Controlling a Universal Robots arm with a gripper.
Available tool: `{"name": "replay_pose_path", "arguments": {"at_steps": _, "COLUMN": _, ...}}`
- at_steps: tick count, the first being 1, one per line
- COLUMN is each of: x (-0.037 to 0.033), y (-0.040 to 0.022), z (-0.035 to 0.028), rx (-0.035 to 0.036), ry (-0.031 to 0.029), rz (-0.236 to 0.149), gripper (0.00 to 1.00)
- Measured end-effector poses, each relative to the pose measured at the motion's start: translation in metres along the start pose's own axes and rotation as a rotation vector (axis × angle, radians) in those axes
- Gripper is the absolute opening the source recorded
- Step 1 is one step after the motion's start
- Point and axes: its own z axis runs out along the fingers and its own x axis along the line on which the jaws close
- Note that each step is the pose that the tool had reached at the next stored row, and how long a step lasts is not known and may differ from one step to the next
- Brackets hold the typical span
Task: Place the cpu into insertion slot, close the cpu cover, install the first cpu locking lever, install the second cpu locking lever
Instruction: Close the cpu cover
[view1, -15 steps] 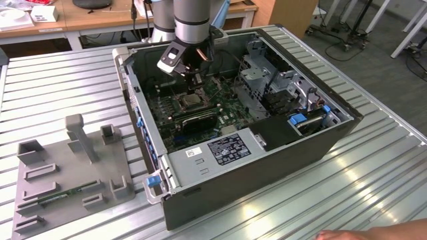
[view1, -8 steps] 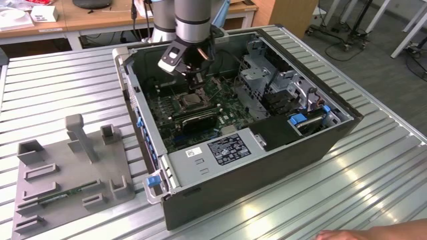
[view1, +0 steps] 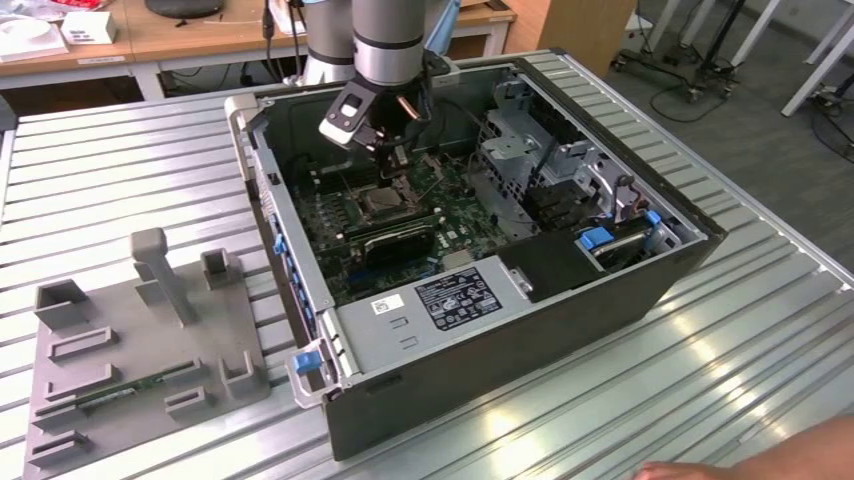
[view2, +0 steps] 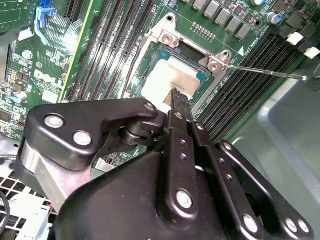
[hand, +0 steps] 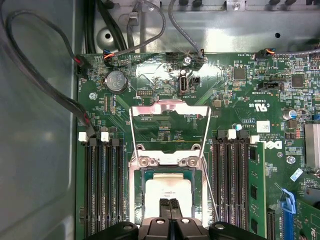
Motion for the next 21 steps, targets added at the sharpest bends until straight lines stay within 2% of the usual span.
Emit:
{"name": "replay_pose_path", "arguments": {"at_steps": 10, "x": 0.0001, "y": 0.0003, "z": -0.0071, "rx": 0.0001, "ry": -0.0002, "rz": 0.0, "gripper": 0.11}}
{"name": "replay_pose_path", "arguments": {"at_steps": 16, "x": 0.0001, "y": 0.0003, "z": -0.009, "rx": 0.0002, "ry": -0.0003, "rz": 0.0, "gripper": 0.11}}
{"name": "replay_pose_path", "arguments": {"at_steps": 21, "x": 0.0003, "y": 0.0006, "z": -0.0164, "rx": 0.0001, "ry": 0.0, "rz": 0.0, "gripper": 0.11}}
